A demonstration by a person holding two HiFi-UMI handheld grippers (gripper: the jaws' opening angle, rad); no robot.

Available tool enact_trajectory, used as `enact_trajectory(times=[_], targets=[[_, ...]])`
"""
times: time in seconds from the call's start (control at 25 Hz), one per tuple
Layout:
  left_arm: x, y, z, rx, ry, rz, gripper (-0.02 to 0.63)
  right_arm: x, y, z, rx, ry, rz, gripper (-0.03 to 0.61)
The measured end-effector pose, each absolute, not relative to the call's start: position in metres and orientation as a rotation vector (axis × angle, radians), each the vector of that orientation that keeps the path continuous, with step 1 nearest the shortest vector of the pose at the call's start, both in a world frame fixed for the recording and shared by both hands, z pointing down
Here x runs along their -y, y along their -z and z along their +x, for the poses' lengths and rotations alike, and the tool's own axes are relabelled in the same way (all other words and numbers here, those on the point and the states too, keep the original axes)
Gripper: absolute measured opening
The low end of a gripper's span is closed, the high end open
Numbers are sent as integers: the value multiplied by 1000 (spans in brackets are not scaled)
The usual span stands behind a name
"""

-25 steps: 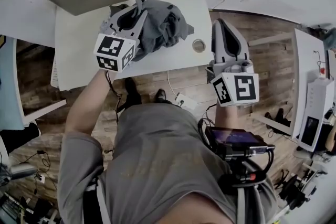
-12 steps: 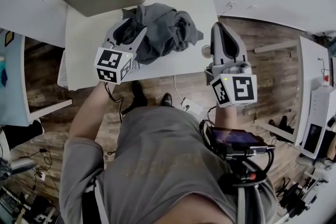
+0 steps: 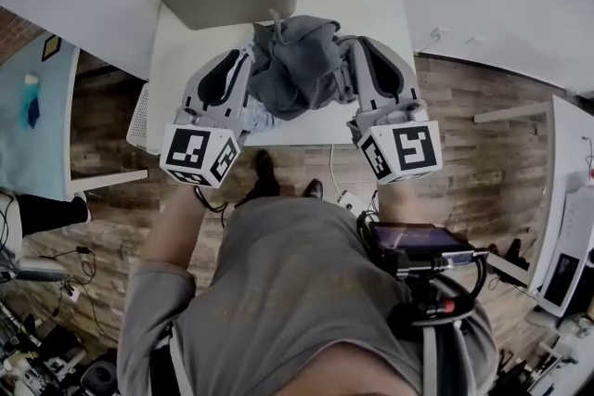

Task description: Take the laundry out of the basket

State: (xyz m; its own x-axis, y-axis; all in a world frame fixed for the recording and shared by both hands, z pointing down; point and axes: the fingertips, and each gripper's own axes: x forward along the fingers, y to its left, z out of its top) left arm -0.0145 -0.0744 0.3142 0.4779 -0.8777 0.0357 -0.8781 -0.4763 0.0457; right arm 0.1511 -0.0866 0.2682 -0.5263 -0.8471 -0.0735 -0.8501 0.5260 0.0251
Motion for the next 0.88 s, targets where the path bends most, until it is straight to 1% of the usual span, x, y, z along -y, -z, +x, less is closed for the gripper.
enact_trajectory(times=[0.04, 0.08, 0.16, 0.4, 0.72, 0.88], targets=[[72, -306, -17, 1599, 15, 2646, 61, 87, -267, 144, -2706, -91, -1477, 8], [69, -297, -19, 1617, 42, 2641, 32, 88, -265, 136, -2710, -95, -1453, 8], [64, -280, -23, 1653, 99, 2625, 9, 89, -260, 121, -2711, -106, -1410, 8], [57, -240, -33, 1817, 203, 2604, 8, 84, -252, 91, -2752, -149, -1325, 8], [54, -230, -22, 1813, 261, 2563, 9, 80, -253, 99, -2766, -201, -1353, 8], [53, -229, -14, 1795, 268, 2572, 9, 81, -258, 104, -2761, -166, -1357, 8]])
